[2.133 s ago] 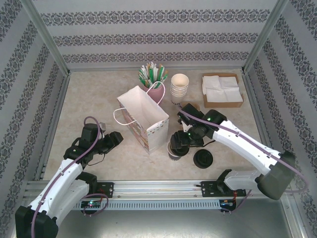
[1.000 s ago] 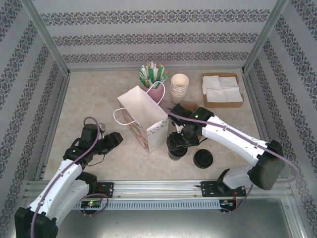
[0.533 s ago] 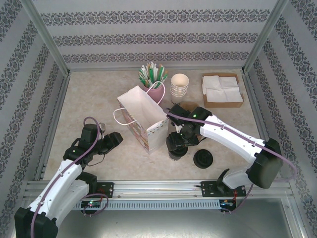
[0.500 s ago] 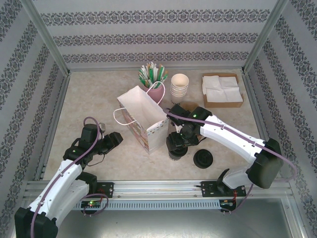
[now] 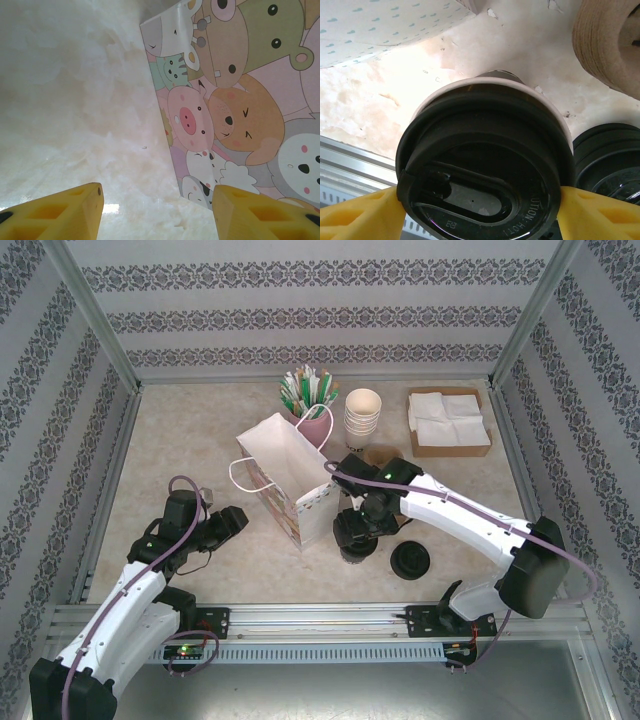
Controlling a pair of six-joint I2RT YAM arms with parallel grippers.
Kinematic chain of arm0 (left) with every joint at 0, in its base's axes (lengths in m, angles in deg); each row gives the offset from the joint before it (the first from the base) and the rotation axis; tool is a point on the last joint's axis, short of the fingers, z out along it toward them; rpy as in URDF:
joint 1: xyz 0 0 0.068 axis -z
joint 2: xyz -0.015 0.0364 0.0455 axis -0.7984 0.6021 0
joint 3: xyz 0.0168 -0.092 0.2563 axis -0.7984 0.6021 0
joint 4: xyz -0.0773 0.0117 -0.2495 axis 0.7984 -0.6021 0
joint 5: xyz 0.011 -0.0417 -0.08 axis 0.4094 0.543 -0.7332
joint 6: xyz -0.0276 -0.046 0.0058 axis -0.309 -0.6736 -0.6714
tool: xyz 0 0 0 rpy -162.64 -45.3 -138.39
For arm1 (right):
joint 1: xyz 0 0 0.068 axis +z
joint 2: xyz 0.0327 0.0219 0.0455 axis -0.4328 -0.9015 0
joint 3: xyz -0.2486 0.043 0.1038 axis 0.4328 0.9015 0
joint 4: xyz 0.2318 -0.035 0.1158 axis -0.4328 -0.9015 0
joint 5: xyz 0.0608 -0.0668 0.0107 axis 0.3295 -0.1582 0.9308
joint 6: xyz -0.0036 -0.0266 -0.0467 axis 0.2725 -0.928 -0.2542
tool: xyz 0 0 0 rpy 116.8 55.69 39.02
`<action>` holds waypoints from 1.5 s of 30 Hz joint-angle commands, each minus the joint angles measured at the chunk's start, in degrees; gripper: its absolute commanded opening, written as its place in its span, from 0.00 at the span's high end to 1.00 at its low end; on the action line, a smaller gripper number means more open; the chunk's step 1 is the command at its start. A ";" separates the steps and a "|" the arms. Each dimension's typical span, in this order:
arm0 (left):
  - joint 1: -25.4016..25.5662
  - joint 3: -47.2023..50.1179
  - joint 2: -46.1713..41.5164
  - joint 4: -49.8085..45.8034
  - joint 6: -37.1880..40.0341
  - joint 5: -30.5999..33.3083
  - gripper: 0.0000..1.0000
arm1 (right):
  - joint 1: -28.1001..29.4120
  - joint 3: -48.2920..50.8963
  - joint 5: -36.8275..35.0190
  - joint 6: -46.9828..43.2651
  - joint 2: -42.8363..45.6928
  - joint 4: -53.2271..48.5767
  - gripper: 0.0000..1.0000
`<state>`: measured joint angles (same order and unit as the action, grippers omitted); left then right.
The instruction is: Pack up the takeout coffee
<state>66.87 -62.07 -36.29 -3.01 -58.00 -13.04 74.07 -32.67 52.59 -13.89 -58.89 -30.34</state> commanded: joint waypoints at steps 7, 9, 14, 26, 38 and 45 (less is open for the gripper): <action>0.63 -0.63 -0.72 -1.07 0.58 0.66 0.40 | 2.70 3.20 -2.35 5.01 -1.02 3.03 0.24; 0.64 -0.63 -0.72 -1.02 0.62 0.64 0.40 | 2.90 3.62 -2.57 6.08 -0.52 3.95 0.24; 0.64 -0.71 -0.64 -0.99 0.59 0.59 0.40 | 2.90 3.32 -3.54 7.04 0.93 4.14 0.24; 0.69 -0.89 -0.68 -1.30 0.68 0.60 0.40 | 2.89 2.33 -5.25 7.39 2.08 2.85 0.17; 0.65 -1.64 -0.66 -1.74 0.76 0.77 0.40 | 2.98 0.87 -6.23 7.31 4.59 3.16 0.14; 0.64 -2.08 -0.50 -2.31 0.71 0.88 0.40 | 3.33 1.38 -7.51 7.39 7.12 3.24 0.12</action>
<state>66.87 -62.42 -36.38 -3.30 -58.00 -13.01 76.54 -30.62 47.37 -6.90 -53.62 -26.86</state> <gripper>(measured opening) 0.603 0.878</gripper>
